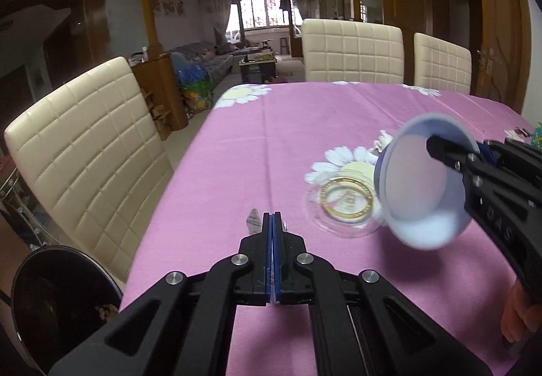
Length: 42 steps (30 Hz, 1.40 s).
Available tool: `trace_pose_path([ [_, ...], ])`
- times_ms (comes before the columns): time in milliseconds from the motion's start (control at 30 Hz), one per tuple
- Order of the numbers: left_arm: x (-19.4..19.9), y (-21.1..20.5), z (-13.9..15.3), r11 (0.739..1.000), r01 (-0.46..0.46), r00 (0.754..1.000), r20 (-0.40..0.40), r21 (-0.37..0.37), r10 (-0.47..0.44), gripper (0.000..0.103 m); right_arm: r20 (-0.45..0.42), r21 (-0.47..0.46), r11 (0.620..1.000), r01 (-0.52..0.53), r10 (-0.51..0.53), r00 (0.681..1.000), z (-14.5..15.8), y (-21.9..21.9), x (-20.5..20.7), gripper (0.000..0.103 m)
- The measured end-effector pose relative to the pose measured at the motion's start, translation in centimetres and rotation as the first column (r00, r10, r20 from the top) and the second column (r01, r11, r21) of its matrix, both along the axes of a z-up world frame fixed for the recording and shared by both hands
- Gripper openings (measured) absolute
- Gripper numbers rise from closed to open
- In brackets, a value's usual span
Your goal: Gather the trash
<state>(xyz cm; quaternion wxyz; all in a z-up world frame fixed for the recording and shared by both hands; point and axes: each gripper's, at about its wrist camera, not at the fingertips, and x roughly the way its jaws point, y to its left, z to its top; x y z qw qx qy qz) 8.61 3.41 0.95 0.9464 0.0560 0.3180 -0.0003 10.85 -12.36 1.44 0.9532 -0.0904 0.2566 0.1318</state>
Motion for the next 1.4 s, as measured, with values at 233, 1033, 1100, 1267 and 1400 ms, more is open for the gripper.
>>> trace_pose_path([
  [233, -1.4, 2.3, 1.0, 0.998, -0.052, 0.998, 0.046, 0.031, 0.050, 0.001, 0.010, -0.030, 0.990, -0.141, 0.142, 0.990, 0.0, 3.9, -2.9, 0.012],
  [1033, -0.2, 3.0, 0.3, 0.996, -0.068, 0.997, 0.035, -0.049, 0.069, 0.092, 0.031, -0.046, 0.998, 0.033, -0.032, 0.999, 0.5, 2.1, -1.6, 0.012],
  [1100, 0.8, 2.1, -0.1, 0.997, -0.073, 0.997, 0.023, -0.007, 0.073, 0.092, 0.018, -0.034, 0.998, 0.043, -0.043, 0.999, 0.3, 1.5, -1.2, 0.012],
  [1267, 3.8, 1.5, -2.6, 0.997, -0.074, 0.989, -0.128, -0.006, 0.073, 0.092, 0.011, -0.019, 0.998, 0.053, -0.053, 0.999, 0.3, 0.8, -1.0, 0.012],
  [1400, 4.5, 2.4, -3.9, 0.995, -0.082, 0.972, -0.223, -0.053, 0.069, 0.036, -0.008, -0.021, 0.999, 0.037, -0.037, 0.999, -0.1, 1.4, -0.9, 0.012],
])
